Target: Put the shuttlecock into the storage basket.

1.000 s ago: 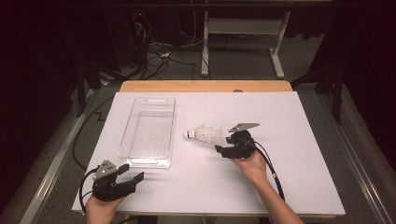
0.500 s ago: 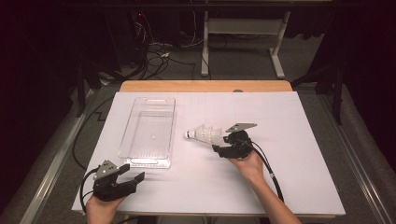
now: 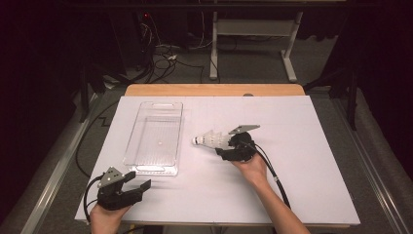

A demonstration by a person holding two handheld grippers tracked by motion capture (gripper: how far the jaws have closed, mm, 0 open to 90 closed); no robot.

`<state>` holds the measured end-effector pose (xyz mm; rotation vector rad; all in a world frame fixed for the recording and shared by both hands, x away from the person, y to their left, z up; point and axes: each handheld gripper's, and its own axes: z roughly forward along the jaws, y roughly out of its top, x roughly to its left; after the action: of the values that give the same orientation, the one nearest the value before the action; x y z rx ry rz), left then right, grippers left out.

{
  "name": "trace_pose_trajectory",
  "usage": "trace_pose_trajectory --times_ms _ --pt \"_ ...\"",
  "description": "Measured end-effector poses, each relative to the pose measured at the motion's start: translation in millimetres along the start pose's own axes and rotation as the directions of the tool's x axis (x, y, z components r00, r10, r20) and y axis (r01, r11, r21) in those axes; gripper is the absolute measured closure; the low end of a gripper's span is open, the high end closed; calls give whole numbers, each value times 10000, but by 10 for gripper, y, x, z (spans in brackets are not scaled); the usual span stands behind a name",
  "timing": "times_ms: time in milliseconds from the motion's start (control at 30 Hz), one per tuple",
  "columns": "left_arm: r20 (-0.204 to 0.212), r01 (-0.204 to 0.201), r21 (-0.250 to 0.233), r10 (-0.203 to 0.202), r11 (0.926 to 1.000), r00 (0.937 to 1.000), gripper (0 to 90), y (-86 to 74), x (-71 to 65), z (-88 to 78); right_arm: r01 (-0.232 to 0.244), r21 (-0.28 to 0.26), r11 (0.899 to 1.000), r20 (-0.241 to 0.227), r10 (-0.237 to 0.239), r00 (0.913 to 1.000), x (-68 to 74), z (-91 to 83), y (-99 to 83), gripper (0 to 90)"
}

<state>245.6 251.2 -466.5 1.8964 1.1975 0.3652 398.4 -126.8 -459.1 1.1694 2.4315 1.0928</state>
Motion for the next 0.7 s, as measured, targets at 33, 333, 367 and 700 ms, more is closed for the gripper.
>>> trace_pose_trajectory --times_ms 33,333,367,700 --pt "-2 -4 1 4 10000 10000 318 0 -1 1 0 0 10000 0 0 10000 0 0 0 403" --pt "-4 -6 -7 6 10000 10000 318 0 -1 -1 -3 98 10000 -152 5 9999 25 46 62 419" --pt "-10 -3 -9 3 10000 10000 318 -1 -1 -2 -14 57 10000 -188 15 9998 26 50 68 420" --pt "20 16 -9 -16 10000 10000 318 -1 7 0 -88 114 9999 -337 92 9994 32 139 103 442"
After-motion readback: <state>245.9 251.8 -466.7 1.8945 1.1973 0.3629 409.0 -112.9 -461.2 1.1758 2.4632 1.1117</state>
